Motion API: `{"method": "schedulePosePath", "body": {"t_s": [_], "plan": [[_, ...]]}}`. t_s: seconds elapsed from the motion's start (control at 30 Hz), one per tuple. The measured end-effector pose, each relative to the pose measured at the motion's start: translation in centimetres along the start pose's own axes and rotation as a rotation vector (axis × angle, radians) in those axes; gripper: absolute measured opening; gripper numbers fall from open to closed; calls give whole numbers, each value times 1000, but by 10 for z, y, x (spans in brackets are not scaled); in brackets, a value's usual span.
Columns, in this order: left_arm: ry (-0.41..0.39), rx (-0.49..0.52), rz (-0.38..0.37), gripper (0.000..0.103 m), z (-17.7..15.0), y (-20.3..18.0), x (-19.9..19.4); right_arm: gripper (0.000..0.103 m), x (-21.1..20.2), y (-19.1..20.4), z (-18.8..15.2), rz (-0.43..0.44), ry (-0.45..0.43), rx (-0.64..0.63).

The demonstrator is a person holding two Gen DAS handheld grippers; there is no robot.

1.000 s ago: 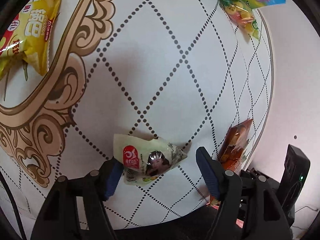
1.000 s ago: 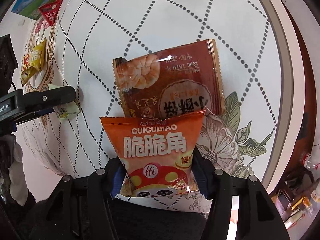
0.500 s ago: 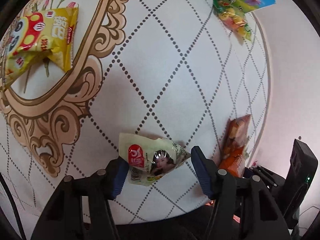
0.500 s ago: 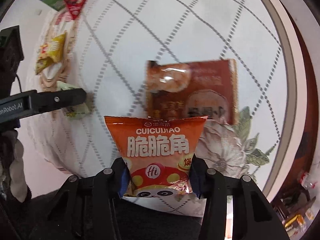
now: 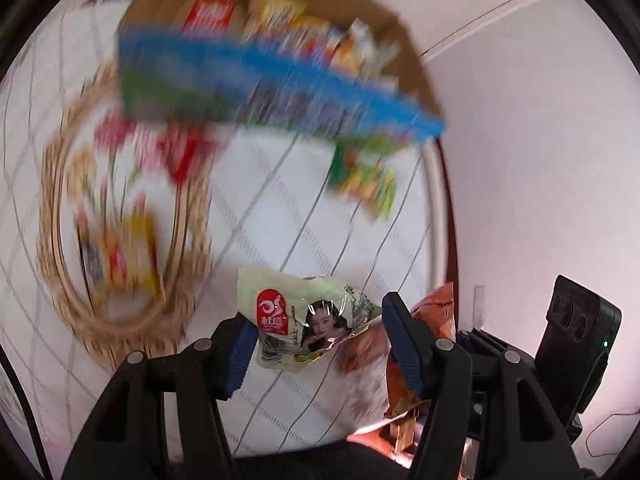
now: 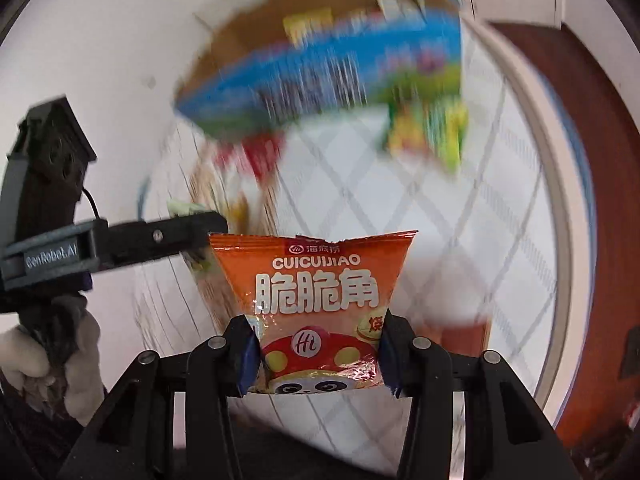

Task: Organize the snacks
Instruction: 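Carry both packets into the box and open both grippers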

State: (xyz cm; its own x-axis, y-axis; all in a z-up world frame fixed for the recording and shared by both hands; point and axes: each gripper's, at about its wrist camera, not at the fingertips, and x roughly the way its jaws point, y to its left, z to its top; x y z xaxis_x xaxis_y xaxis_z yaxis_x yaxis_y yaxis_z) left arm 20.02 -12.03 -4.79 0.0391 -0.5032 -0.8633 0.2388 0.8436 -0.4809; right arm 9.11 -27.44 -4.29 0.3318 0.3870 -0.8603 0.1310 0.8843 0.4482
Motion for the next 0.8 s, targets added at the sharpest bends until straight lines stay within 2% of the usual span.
{"method": "schedulePosePath", "body": {"t_s": [0.13, 0.3, 0.47, 0.67, 0.73, 0.8], "plan": [[-64, 17, 29, 59, 57, -10, -26, 50, -19, 2, 72, -15, -118, -32], [-116, 46, 137, 59, 132, -8, -39, 50, -6, -1, 147, -48, -194, -21], [-102, 29, 260, 59, 185, 9, -17, 50, 27, 3, 214, -80, -196, -12], [-57, 11, 372, 60, 213, 36, 17, 52, 76, 6, 246, -117, -124, -4], [-47, 21, 406, 60, 213, 41, 26, 57, 97, 2, 248, -156, -61, -2], [-13, 22, 422, 62, 212, 44, 37, 94, 114, -5, 244, -186, -3, -5]]}}
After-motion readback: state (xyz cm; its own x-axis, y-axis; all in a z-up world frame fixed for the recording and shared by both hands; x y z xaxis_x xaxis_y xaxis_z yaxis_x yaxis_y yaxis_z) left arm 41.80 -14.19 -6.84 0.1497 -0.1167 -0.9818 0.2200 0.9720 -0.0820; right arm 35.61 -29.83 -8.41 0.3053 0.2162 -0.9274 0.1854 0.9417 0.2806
